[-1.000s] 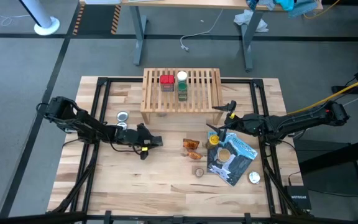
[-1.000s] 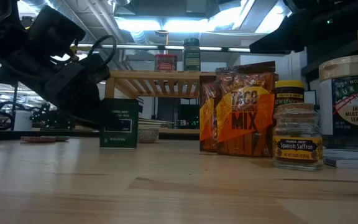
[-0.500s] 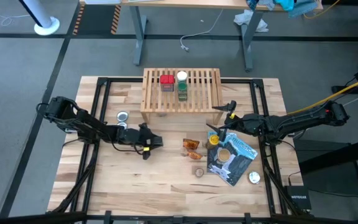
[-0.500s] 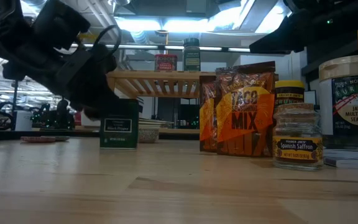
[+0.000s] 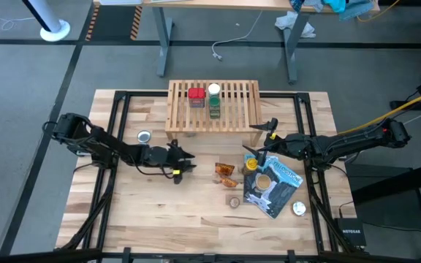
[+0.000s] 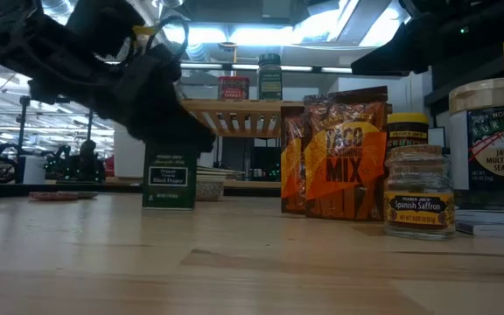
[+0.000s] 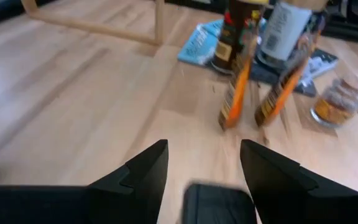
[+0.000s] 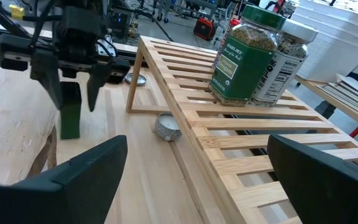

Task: Shelf spices
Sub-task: Remove the black seasoning can from the shelf, then remove the red seasoning can from the shelf

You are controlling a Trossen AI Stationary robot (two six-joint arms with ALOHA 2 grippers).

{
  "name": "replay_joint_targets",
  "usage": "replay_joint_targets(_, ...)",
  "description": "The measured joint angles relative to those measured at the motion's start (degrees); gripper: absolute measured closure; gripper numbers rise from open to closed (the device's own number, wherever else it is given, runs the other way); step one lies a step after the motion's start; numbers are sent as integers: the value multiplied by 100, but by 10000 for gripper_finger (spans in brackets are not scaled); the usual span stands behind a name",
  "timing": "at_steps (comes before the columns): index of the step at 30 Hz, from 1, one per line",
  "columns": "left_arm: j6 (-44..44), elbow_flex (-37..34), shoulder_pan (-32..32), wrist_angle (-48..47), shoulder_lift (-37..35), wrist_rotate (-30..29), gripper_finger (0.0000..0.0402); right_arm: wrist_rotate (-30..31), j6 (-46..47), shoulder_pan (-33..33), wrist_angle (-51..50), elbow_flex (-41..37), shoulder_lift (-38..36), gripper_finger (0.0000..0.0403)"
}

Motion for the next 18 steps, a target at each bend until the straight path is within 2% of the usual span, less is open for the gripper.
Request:
replay_joint_targets(8,297,620,328,7,-2,0,208,2,-2,0,-2,0,2,10)
replay_joint_targets(14,1264,1263,349,-24,-31,3,208,1,-1,-1,-2,0,2,10)
replay_joint_targets(18,1410,1560,344,-68,-155,6,208,0,-2,-2,-5,0,2,10)
